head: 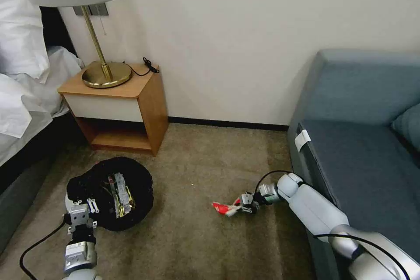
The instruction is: Pick up the trash bin, then pick up the garbage on the floor and place it into the trash bin.
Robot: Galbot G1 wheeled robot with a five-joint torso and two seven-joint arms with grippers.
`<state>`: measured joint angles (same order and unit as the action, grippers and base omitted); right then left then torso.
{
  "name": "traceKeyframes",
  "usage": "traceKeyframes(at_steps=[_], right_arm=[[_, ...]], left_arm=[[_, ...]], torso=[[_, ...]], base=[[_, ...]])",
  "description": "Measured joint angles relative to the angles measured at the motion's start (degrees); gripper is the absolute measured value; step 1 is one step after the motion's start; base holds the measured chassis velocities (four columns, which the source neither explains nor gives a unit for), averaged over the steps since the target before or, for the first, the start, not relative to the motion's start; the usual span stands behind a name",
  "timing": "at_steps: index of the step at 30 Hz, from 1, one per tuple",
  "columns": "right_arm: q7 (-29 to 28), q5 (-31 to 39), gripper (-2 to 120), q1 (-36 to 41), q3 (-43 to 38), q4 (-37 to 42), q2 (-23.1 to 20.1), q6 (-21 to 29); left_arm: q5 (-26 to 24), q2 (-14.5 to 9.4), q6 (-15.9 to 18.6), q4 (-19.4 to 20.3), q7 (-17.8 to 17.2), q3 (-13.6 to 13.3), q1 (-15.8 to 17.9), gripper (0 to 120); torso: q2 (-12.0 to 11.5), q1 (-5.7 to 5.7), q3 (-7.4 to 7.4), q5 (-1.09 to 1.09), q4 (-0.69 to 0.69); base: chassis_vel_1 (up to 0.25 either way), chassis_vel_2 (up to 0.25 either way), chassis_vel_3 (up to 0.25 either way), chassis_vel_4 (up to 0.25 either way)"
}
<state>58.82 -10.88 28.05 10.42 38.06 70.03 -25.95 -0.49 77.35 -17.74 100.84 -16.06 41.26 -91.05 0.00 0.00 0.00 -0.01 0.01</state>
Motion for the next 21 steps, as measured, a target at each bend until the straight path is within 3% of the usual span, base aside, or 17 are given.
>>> traceKeyframes(at_steps=[10,12,14,16,21], right_arm=[[-6.9,4.4,0,-1.1,-0.2,-0.3,1.7,-1.4],[-12.9,5.7,0,-1.4,0.0,-0.1,2.7,-2.2],[-14.4,5.9,0,-1.5,0.0,0.0,3.0,-2.4],[-20.0,6.7,0,-1.6,0.2,0.8,4.1,-3.2],[-27.9,8.9,0,-0.9,1.3,4.6,5.1,-3.2]], left_arm=[[0.3,0.3,0.2,0.5,0.0,-0.8,-0.1,6],[0.8,0.6,0.3,0.3,0.0,-1.5,-0.2,6],[0.9,0.7,0.3,0.3,0.0,-1.6,-0.2,6],[1.3,1.2,0.3,0.2,0.0,-2.2,0.1,6],[1.8,1.5,0.4,0.6,0.0,-3.1,0.3,6]], torso=[[0.0,0.0,0.0,0.03,0.0],[0.0,0.0,0.0,0.01,-0.01],[0.0,0.0,0.0,0.01,-0.01],[0.0,0.0,0.0,0.01,0.0],[0.0,0.0,0.0,0.01,-0.01]], base=[[0.0,0.0,0.0,0.0],[0.0,0.0,0.0,0.0],[0.0,0.0,0.0,0.0],[0.0,0.0,0.0,0.0],[0.0,0.0,0.0,0.0]])
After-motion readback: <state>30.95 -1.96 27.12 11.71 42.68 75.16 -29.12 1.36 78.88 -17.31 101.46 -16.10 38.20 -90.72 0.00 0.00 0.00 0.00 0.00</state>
